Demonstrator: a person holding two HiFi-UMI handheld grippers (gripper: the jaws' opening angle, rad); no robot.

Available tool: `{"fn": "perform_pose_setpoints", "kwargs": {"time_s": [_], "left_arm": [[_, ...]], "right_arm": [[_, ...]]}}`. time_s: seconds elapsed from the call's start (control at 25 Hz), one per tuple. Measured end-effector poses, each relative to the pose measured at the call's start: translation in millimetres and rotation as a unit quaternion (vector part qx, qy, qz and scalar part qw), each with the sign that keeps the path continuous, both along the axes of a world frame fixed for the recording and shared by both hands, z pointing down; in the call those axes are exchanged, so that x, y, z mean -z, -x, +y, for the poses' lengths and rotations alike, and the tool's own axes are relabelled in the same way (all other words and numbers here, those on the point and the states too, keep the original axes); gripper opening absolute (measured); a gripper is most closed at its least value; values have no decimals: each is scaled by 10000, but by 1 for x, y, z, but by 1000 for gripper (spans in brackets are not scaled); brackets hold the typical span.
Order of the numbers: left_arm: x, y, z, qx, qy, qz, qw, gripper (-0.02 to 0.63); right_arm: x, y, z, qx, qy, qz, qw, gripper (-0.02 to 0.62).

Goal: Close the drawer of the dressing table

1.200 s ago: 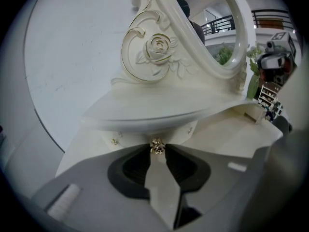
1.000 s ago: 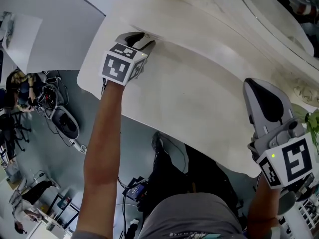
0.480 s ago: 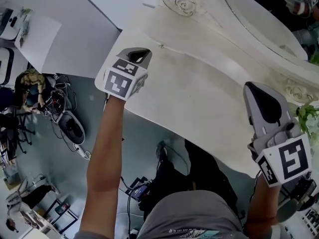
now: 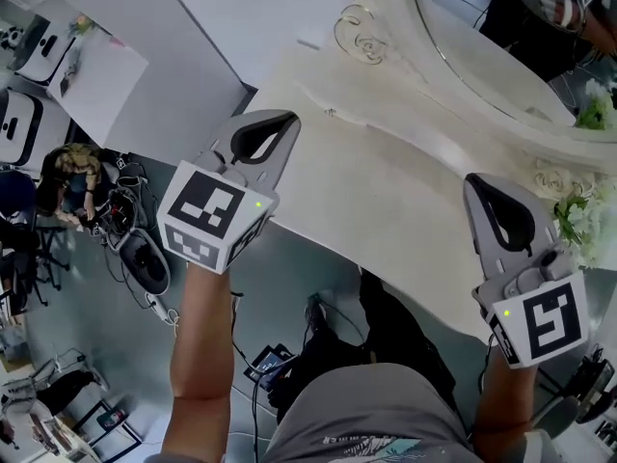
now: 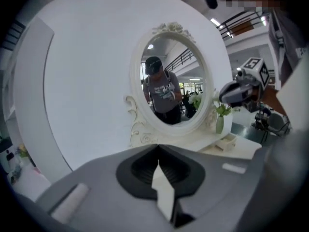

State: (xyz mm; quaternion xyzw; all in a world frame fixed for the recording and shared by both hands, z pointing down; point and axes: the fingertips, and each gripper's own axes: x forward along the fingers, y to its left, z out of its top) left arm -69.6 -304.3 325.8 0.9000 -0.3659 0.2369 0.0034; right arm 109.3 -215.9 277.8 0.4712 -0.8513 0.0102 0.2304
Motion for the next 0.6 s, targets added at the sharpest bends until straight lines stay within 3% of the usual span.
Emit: {"fn": "perform_pose_setpoints", "kwargs": {"time_s": [0.32,0.6], "left_arm": [[113,16,79,-127,-777,330,9963,2],[172,48,147,-108,-1238,230,9920,2]], "right_arm": [[48,23,36,112,-326,-19,9994,-2],[82,47,70,208,-530,-28,9984,-2]]}}
